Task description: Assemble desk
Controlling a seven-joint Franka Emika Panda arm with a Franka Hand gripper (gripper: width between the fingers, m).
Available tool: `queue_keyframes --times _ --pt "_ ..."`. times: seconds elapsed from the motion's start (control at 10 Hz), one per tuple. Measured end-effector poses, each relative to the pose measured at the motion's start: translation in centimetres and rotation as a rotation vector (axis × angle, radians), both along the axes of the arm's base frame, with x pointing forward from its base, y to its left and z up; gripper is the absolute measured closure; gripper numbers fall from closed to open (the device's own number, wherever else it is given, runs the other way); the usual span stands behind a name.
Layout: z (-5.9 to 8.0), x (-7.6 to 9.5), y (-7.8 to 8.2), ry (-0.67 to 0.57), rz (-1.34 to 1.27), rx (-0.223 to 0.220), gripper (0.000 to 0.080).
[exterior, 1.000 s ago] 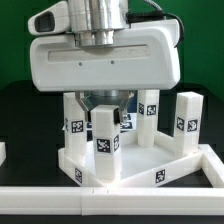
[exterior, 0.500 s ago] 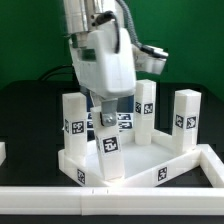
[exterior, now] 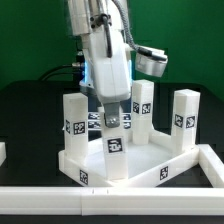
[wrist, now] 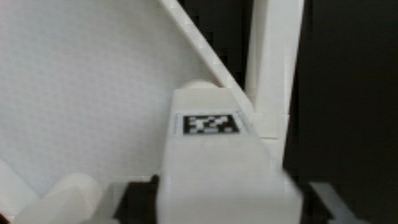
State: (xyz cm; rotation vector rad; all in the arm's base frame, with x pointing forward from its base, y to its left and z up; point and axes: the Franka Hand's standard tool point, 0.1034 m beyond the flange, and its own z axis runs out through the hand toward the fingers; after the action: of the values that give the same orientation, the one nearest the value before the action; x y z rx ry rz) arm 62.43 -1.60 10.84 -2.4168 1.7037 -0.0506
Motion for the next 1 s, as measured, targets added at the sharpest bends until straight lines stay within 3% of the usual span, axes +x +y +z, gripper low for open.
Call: queue_keyframes --times 0.1,0.2,0.3,0.6,0.7,0.9,1.0 --pt "-0.07 -0.06 0.76 -0.023 0.210 -0.023 0.0217" --pt "-0.10 -0.06 1.15 -0.040 0.336 -0.034 0.0217" --pt "-0.09 -0.05 0.84 -0.040 0.333 -0.037 0.0160" --pt "-0.02 0.02 0.60 -0.067 0.567 -0.078 0.0150" --pt "0.44 0.51 0.62 -0.088 0.884 -0.155 0.0150" --pt "0.37 0.50 0.79 -0.087 0.884 -0.153 0.0150" --pt "0.37 0.50 0.75 -0.086 0.875 -0.152 0.0252"
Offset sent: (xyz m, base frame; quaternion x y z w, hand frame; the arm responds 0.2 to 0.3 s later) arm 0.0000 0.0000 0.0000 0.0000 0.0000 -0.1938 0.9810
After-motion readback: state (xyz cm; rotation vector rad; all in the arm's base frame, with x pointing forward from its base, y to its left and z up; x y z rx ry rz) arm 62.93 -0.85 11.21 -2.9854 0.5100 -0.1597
